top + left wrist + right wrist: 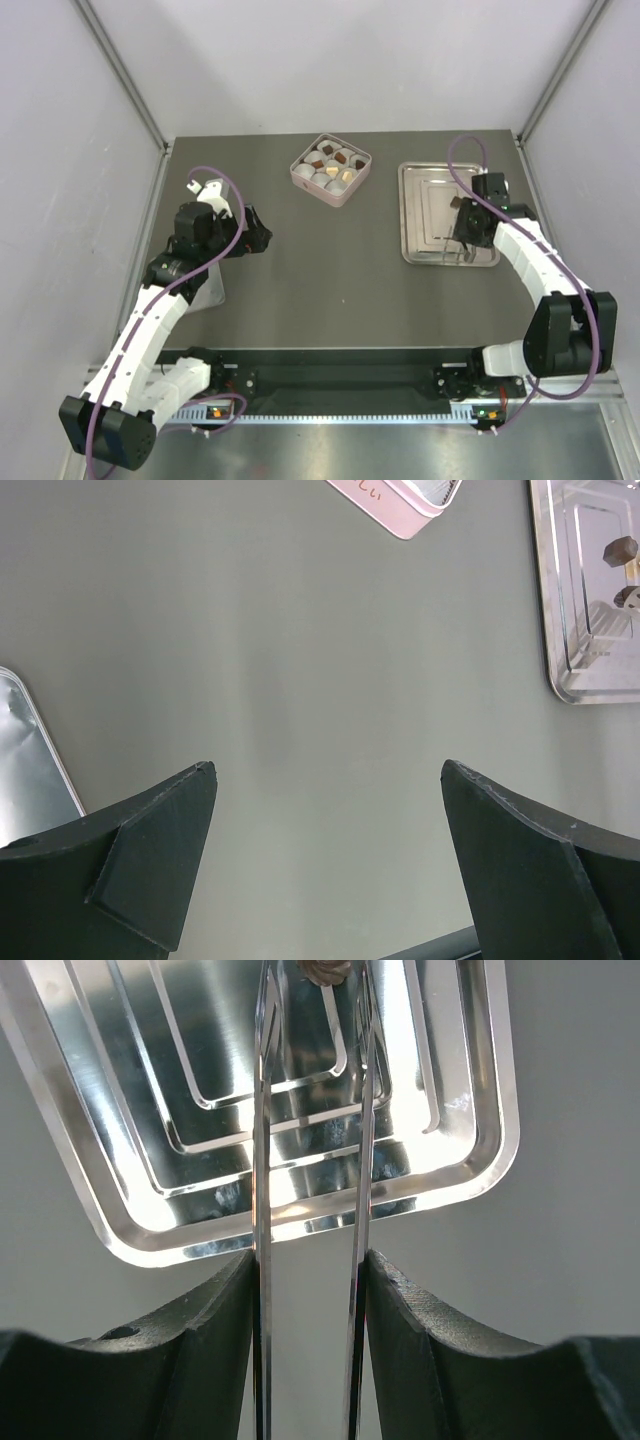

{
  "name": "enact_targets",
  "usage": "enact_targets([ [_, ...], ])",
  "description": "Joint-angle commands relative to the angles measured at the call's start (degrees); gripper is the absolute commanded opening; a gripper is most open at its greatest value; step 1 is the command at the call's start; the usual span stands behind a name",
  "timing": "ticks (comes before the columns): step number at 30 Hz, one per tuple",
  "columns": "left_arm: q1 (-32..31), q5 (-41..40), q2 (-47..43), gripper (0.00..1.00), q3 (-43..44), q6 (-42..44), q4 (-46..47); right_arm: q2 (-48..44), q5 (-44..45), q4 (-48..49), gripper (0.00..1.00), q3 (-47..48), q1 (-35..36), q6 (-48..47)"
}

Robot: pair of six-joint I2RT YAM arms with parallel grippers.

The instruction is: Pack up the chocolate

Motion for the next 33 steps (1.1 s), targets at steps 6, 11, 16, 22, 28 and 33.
enact_targets([
  [6,-0.09,0.0,-0.31,0.99,0.08,0.2,2.83,1.5,-1.1,5.04,0.45,-0.89,-1.94,1.31],
  [11,-0.09,-0.09,-0.31,0.99,0.08,0.2,2.92,2.38,-1.28,6.27,0.45,-1.41,-2.47,1.32],
  [16,-0.09,-0.17,-0.22,0.99,0.08,0.2,2.83,3.08,-2.42,7.32,0.45,-1.77,-2.74,1.4],
  [22,-0.09,-0.17,-0.22,0.99,0.17,0.2,2.74,3.61,-2.51,8.11,0.44,-1.94,-2.82,1.23],
  [28,-0.09,-0.26,-0.3,0.99,0.17,0.2,2.74,3.61,-2.95,8.38,0.43,-2.03,-2.83,1.23],
  [33,-0.09,-0.18,-0.31,0.99,0.08,0.2,2.74,2.56,-3.03,8.38,0.4,-2.21,-2.91,0.79],
])
